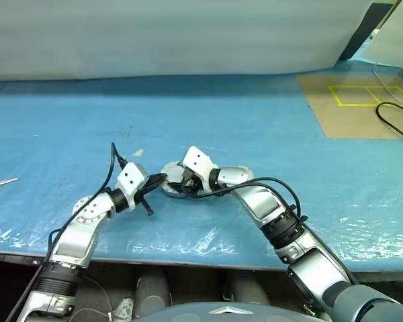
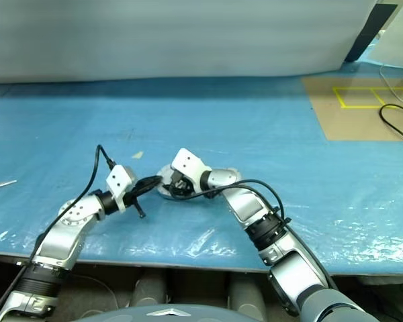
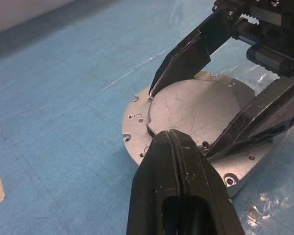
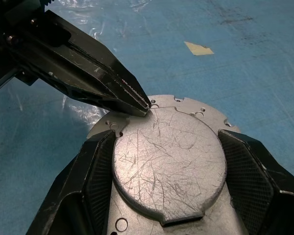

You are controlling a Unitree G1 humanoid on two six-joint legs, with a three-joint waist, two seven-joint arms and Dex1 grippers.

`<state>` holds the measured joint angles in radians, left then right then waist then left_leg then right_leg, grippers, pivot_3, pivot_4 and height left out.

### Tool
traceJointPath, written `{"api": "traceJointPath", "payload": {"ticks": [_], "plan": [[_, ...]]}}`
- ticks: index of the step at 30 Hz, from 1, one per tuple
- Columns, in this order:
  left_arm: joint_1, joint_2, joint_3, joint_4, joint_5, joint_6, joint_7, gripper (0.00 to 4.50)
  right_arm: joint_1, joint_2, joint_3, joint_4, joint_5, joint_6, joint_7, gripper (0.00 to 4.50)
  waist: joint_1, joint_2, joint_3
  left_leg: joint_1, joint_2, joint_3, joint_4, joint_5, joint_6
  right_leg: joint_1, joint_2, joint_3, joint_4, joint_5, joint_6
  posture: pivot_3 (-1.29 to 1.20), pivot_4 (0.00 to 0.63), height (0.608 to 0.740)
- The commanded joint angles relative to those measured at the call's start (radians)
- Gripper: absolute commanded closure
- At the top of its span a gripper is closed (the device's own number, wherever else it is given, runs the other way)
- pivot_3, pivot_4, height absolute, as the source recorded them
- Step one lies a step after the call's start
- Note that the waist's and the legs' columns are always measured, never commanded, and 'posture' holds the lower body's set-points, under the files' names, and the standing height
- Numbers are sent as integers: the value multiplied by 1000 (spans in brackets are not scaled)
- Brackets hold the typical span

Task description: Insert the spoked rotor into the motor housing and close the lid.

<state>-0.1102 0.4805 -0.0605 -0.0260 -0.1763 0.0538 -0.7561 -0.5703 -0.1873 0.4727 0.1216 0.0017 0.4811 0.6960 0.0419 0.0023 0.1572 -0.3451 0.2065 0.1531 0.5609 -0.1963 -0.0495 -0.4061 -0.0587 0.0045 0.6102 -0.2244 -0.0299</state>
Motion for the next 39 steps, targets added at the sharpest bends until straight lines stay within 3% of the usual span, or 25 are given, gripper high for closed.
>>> {"api": "traceJointPath", "payload": {"ticks": [1, 3, 4, 7, 13, 22, 27, 39], "plan": [[33, 12, -31, 5, 16, 43, -15, 4500, 22, -21, 4, 48, -21, 45, 5, 1528, 0, 1, -1, 0, 0, 0, 0, 0, 0, 0, 0, 0, -1, 0, 0, 0, 150, 740], [34, 9, -34, -2, 15, 48, -11, 4500, 24, -14, -11, 44, -6, 57, 8, 1528, 0, 1, -1, 0, 0, 0, -1, 0, 0, 0, 0, 0, -2, 0, 0, 0, 150, 740], [33, 7, -36, -5, 16, 50, -10, 4500, 25, -13, -14, 40, 2, 62, 16, 799, 0, 1, -1, -1, 0, 0, -1, 0, 0, 0, 0, 0, -2, 0, 0, 0, 150, 740], [31, 0, -42, -18, 12, 59, -7, 4500, 30, -9, -30, 28, 8, 48, 18, 26, 0, 1, -1, -2, 0, 0, -1, 0, 0, 0, 0, -1, -3, 0, 0, 0, 150, 740], [32, -3, -45, -28, 13, 68, -8, 4500, 40, -16, -84, 1, 53, -64, 67, 26, 3, 1, -1, -4, 0, 0, -1, 0, 0, -1, -1, -1, -4, 0, 0, 0, 150, 740], [25, -14, -47, -35, 7, 70, -10, 4500, 56, -65, -200, -40, 192, -34, 175, 26, 3, 1, -1, -6, 0, 0, -1, 0, 0, -2, -1, -1, -5, 2, -3, 0, 150, 740], [22, -16, -45, -37, 3, 71, -11, 4500, 43, -63, -266, 19, 229, 172, 111, 26, 3, 1, -1, -6, -1, 0, -2, 0, -1, -2, -1, -1, -5, 1, -3, 0, 150, 740], [21, -16, -41, -42, -1, 70, -11, 4500, -38, 76, -517, 52, 510, 755, -28, 26, 4, 1, -1, -6, -1, 0, -4, 1, -2, -3, -1, -1, -6, 1, -3, 0, 150, 740]]}}
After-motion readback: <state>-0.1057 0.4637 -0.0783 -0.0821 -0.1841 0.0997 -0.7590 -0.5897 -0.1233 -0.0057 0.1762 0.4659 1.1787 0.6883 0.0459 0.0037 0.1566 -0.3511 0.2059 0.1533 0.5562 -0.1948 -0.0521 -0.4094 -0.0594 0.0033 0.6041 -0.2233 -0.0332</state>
